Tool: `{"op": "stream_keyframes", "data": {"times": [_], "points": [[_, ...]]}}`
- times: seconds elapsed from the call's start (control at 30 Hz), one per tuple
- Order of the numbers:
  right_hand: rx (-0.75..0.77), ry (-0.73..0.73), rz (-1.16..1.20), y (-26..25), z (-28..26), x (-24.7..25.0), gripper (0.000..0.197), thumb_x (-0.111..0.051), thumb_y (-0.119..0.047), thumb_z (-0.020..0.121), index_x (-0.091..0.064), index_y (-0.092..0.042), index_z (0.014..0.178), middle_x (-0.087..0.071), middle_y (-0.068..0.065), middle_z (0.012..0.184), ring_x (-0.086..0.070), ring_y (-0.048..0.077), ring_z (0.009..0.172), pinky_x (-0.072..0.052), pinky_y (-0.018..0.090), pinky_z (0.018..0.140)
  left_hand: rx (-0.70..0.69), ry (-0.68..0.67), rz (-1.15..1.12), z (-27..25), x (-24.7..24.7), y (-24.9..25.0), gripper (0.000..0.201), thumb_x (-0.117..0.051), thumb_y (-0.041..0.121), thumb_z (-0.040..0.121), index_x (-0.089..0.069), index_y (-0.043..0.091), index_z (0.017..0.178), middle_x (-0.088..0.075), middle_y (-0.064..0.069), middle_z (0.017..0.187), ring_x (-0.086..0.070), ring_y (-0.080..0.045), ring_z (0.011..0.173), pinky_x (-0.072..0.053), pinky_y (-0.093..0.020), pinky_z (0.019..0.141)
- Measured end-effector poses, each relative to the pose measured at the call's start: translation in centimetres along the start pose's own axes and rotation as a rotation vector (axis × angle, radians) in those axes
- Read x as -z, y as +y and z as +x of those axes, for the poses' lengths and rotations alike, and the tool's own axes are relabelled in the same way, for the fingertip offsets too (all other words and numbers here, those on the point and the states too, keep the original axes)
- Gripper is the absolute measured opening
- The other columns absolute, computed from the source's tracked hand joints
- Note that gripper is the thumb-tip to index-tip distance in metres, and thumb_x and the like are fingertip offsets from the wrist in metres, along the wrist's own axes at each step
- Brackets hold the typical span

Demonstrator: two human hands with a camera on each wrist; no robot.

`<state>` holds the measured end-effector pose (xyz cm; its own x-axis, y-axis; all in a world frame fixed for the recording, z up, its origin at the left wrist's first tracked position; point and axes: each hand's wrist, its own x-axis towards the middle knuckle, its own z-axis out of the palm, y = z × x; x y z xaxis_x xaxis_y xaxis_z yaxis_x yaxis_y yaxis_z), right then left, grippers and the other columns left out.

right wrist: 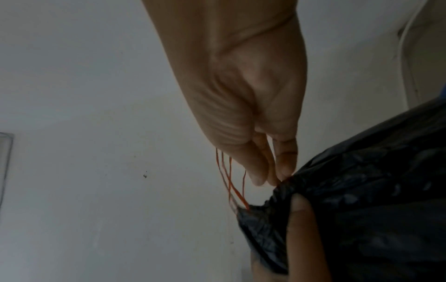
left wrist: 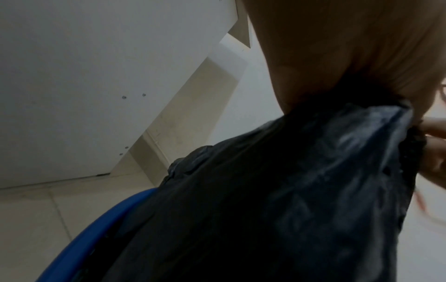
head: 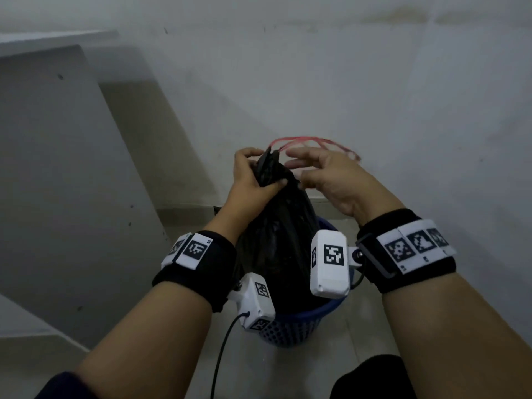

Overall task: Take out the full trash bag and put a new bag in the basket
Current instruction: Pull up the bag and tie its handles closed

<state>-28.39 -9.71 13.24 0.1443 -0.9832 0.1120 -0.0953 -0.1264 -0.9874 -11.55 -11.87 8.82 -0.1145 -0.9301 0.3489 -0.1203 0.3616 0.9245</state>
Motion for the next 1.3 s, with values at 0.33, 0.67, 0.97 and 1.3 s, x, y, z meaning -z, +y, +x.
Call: {"op": "stream_keyframes", "data": {"times": [0.33,0.67,0.97,1.3], "points": [[0.094,0.218,-0.087,3.3,-0.6,-3.1,0.047,-0.079,-0.037,0.064,-0.072,-0.019,0.107,-0.075,0.002,0.097,-0.071,0.021,0.093,-0.055,0.047,0.089,0.164,-0.069,-0.548,-1.1,-1.2,1.0,0.064,-0.061,0.049,0.086,-0.034,0.023,0.136,-0.043,-0.013,0.145,-0.057,-0.018,0.122,-0.051,-0.032,0.096],[0.064,0.262,0.155,3.7,-0.4,-1.6,0.011,-0.063,-0.011,0.088,-0.073,-0.014,0.089,-0.075,0.012,0.091,-0.072,0.027,0.088,-0.055,0.049,0.089,0.278,-0.081,-0.256,-3.1,-0.8,-2.5,0.061,-0.074,0.019,0.084,-0.046,0.015,0.138,-0.063,-0.004,0.129,-0.062,-0.018,0.117,-0.051,-0.035,0.099],[0.059,0.436,0.06,4.6,0.4,-1.4,0.017,-0.066,-0.021,0.068,-0.073,-0.01,0.079,-0.074,0.015,0.085,-0.07,0.035,0.087,-0.053,0.059,0.081,0.388,0.01,-0.55,-1.3,-0.4,-0.9,0.076,-0.062,0.038,0.074,-0.04,0.007,0.139,-0.053,-0.024,0.134,-0.056,-0.036,0.119,-0.055,-0.039,0.085],[0.1,0.142,0.157,2.6,0.0,-3.2,0.047,-0.083,-0.032,0.064,-0.069,-0.018,0.107,-0.074,0.008,0.104,-0.07,0.024,0.1,-0.054,0.044,0.092,0.038,0.009,-0.311,0.2,-0.1,2.1,0.028,-0.057,0.012,0.096,-0.053,0.008,0.123,-0.066,-0.01,0.107,-0.067,-0.018,0.094,-0.055,-0.028,0.082]]}}
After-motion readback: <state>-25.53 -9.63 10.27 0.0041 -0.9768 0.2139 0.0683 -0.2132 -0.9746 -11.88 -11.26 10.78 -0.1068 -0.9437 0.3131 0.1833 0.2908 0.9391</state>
